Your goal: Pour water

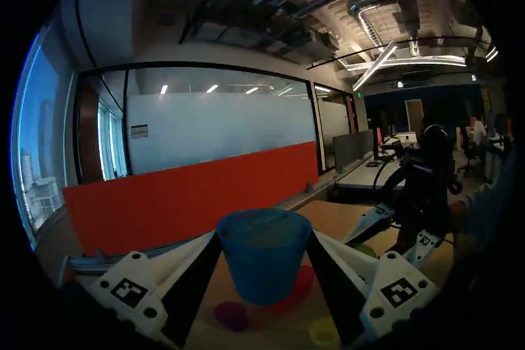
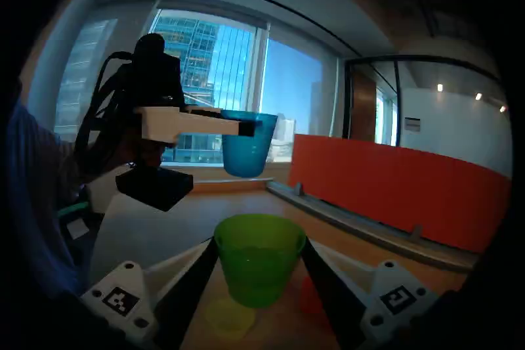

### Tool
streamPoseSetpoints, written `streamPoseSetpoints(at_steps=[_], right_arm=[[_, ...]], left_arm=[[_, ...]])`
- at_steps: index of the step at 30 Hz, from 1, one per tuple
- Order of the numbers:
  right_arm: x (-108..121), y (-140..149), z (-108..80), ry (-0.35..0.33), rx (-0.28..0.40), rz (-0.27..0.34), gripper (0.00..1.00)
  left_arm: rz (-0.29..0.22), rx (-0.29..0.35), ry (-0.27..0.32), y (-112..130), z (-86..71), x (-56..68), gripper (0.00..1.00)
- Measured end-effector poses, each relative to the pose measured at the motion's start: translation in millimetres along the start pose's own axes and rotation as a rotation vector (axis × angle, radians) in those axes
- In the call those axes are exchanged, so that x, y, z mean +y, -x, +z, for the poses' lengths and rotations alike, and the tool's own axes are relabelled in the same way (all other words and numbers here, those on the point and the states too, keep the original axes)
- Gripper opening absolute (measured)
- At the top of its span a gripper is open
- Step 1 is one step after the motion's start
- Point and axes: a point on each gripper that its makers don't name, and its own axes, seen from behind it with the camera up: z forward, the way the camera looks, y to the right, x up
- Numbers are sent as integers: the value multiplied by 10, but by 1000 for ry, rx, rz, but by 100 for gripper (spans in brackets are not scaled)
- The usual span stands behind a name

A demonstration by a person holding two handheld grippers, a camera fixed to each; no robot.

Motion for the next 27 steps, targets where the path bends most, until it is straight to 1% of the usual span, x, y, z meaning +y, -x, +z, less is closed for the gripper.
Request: streamPoseSetpoints(at_steps=[9, 15, 27], right_arm=[[109, 11, -129, 22, -14, 3, 92], [180, 40, -225, 39, -24, 6, 92], [300, 158, -400, 47, -54, 26, 92]], left_arm=[[-35, -28, 5, 262, -40, 7, 88], [-52, -47, 1, 450, -63, -18, 88], [-62, -121, 12, 933, -175, 16, 88]])
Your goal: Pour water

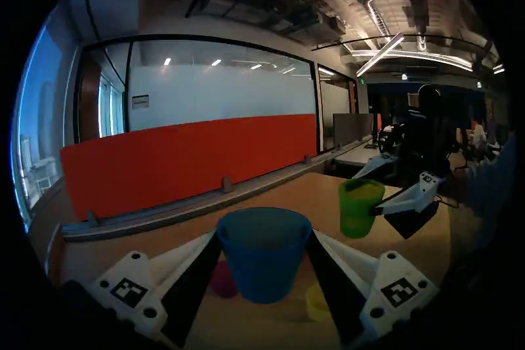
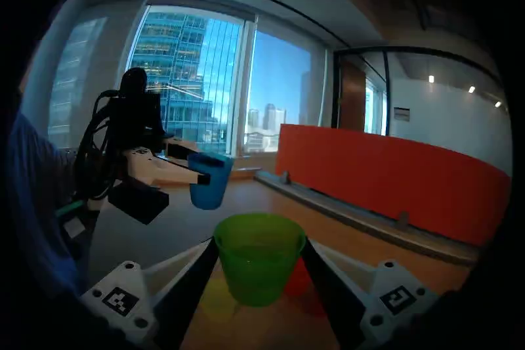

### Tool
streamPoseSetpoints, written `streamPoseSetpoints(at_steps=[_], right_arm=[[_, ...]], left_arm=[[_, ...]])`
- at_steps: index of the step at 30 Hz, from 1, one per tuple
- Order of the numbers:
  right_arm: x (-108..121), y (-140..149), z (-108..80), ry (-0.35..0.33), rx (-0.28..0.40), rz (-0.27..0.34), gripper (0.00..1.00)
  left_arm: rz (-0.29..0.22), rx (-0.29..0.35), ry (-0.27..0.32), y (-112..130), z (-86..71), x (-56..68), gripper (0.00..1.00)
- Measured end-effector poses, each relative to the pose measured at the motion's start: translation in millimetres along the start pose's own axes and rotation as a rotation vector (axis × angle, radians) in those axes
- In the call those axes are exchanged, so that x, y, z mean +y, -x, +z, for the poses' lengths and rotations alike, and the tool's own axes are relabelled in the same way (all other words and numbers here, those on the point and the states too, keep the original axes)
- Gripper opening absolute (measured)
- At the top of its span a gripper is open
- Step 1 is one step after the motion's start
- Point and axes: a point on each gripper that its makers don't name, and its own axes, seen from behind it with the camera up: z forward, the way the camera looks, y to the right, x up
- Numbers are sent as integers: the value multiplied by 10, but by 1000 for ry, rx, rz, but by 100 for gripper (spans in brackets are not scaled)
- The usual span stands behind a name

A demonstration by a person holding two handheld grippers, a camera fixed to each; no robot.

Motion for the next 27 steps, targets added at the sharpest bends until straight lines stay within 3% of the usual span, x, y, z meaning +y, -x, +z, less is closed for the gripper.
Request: streamPoseSetpoints(at_steps=[6, 27], right_arm=[[52, 45, -66, 5, -19, 1, 92], [162, 533, -121, -35, -180, 35, 92]], left_arm=[[-4, -33, 0, 201, -46, -12, 88], [24, -207, 57, 956, -52, 178, 88]])
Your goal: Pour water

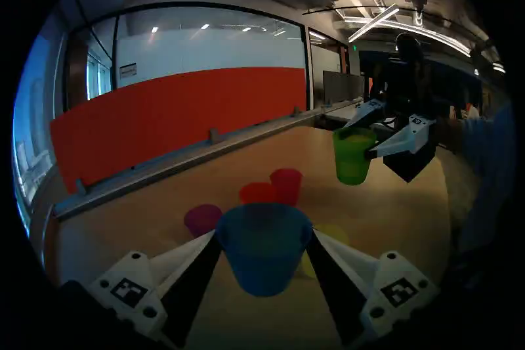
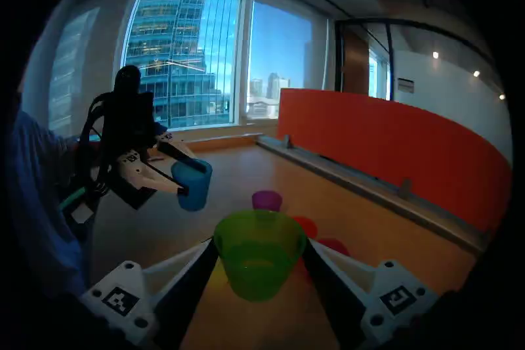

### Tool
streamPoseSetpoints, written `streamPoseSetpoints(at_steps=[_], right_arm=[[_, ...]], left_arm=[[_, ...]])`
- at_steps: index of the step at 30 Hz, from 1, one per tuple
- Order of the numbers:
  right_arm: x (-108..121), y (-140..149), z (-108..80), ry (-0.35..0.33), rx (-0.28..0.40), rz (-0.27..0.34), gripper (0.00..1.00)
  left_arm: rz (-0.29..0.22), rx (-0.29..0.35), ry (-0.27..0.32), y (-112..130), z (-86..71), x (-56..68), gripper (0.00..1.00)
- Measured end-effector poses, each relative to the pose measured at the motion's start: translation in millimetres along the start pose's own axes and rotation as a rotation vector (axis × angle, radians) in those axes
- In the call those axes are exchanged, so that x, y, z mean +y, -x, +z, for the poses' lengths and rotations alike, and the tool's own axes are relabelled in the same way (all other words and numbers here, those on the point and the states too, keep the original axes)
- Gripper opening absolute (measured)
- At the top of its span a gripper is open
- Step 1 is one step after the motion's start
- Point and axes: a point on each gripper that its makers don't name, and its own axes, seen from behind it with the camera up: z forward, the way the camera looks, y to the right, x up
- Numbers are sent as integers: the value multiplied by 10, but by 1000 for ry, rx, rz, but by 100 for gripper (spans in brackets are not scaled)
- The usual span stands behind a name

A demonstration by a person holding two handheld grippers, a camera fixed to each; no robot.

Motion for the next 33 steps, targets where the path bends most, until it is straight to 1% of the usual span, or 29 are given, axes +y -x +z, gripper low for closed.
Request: streamPoseSetpoints(at_steps=[9, 20, 29, 33], right_arm=[[20, 235, 55, -12, -84, -11, 92], [67, 528, 173, -11, -176, -20, 92], [83, 735, 242, -12, -229, -25, 92], [105, 830, 257, -7, -255, -34, 92]], left_arm=[[2, -73, 23, 286, 47, 49, 88], [20, -164, 56, 615, 102, 127, 88], [28, -218, 78, 828, 163, 175, 88], [30, -231, 83, 883, 191, 180, 88]])
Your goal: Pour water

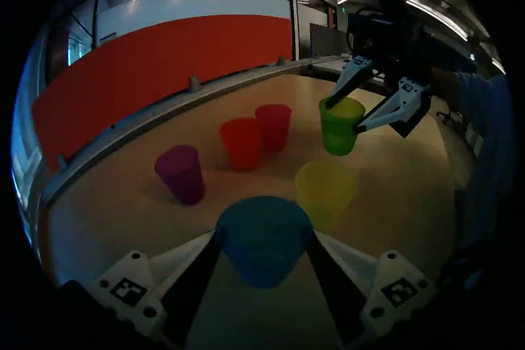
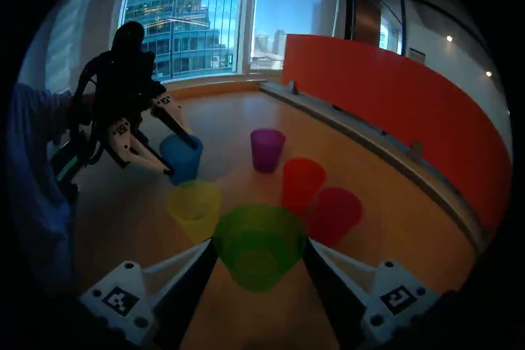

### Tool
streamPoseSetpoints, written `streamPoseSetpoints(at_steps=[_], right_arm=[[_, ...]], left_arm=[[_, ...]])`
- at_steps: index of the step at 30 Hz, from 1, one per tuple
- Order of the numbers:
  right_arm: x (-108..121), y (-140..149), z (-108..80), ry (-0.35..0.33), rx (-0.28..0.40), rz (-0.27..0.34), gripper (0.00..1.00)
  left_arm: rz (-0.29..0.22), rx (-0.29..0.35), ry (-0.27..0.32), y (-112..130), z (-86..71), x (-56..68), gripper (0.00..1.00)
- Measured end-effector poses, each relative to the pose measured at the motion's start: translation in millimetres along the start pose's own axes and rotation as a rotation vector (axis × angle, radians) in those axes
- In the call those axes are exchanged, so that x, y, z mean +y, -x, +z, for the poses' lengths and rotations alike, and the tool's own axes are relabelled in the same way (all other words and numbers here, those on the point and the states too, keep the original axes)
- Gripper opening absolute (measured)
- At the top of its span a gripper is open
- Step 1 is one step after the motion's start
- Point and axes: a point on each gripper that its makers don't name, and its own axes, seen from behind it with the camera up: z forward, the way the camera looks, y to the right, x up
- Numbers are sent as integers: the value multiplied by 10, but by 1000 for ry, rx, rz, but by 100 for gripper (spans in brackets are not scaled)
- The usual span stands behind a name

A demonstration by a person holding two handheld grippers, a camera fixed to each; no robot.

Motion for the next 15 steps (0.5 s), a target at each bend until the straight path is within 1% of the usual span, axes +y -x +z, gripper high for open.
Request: streamPoseSetpoints(at_steps=[9, 15], right_arm=[[5, 133, 73, 7, -29, 5, 92], [-4, 191, 109, 8, -38, 10, 92]], left_arm=[[-20, -11, 9, 82, 63, 8, 88], [-21, -18, 7, 136, 108, 0, 88]])
